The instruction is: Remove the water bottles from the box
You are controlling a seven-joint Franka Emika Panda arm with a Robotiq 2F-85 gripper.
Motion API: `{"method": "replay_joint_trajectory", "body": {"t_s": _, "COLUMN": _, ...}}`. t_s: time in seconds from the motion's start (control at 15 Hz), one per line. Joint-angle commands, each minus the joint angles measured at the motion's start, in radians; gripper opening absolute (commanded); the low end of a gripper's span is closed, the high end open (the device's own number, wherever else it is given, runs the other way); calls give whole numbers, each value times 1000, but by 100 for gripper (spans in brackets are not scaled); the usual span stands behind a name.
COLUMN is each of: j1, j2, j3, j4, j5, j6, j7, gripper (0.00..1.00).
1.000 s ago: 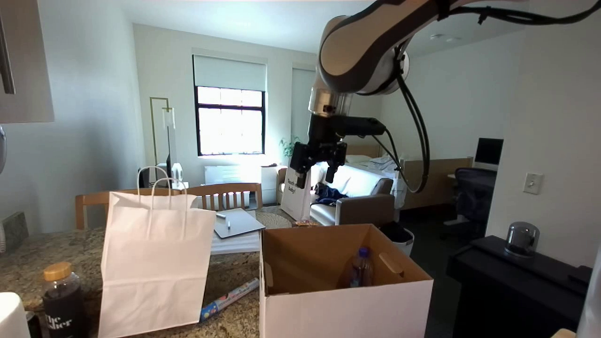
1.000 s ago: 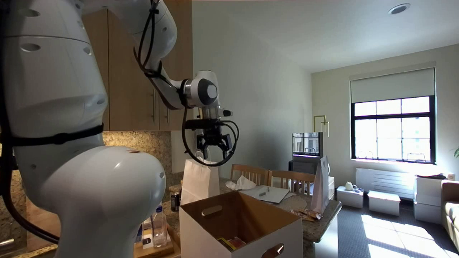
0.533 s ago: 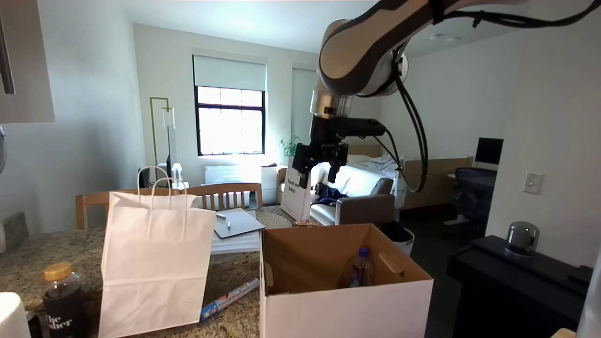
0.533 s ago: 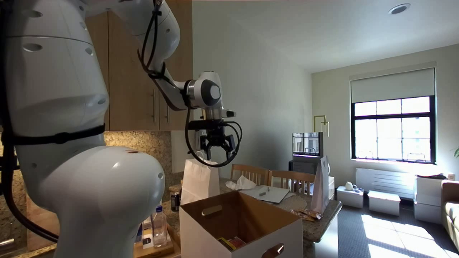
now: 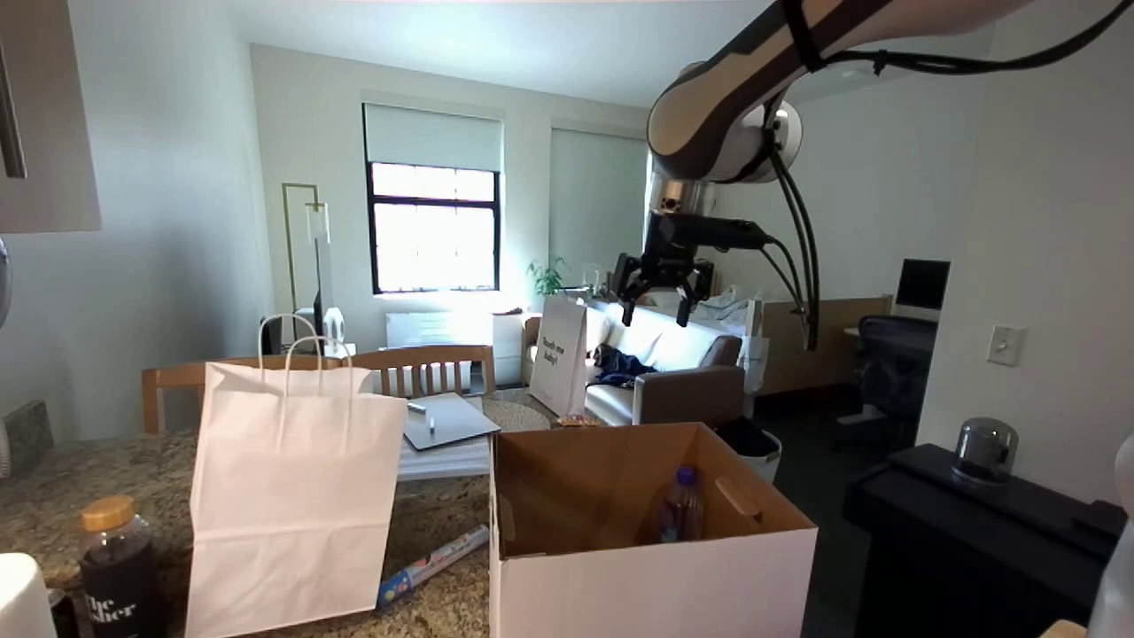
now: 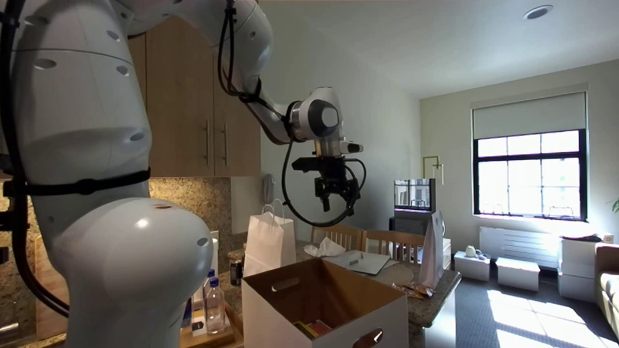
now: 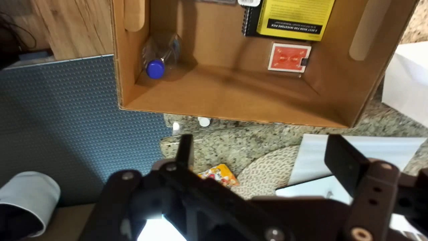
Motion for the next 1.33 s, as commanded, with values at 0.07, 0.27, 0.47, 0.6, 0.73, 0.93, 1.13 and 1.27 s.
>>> {"method": "replay_joint_trajectory", "body": {"t_s": 0.07, "j1": -41, "j2": 38, "j3": -2, "j4": -33, "j5": -15, "j6": 69, "j7": 125, "gripper": 100}}
{"method": "replay_joint_trajectory", "body": {"t_s": 0.27, "j1": -47, "j2": 76, "j3": 10, "j4": -84, "j5": -51, "j6": 210, "j7": 209, "gripper": 100}}
{"method": "replay_joint_trajectory", "body": {"t_s": 0.47, "j1": -64, "j2": 132, "j3": 10, "j4": -111, "j5": -117, "j6": 359, "j7": 351, "gripper": 100}}
{"method": "replay_joint_trajectory", "body": {"t_s": 0.6, "j1": -79, "j2": 163, "j3": 7, "j4": -133, "j5": -234, "j6": 426, "j7": 475, "gripper": 100}}
{"method": "replay_joint_trajectory", "body": {"t_s": 0.73, "j1": -85, "j2": 187, "j3": -7, "j4": -149, "j5": -350, "j6": 436, "j7": 591, "gripper": 100}}
{"method": "replay_joint_trajectory", "body": {"t_s": 0.93, "j1": -60, "j2": 201, "j3": -18, "j4": -152, "j5": -436, "j6": 358, "j7": 672, "gripper": 100}}
{"method": "replay_joint_trajectory", "body": {"t_s": 1.13, "j1": -28, "j2": 183, "j3": -9, "j4": -154, "j5": -466, "j6": 244, "j7": 643, "gripper": 100}}
{"method": "replay_joint_trajectory", "body": {"t_s": 1.27, "j1": -17, "j2": 201, "j3": -7, "j4": -141, "j5": -504, "j6": 190, "j7": 646, "gripper": 100}}
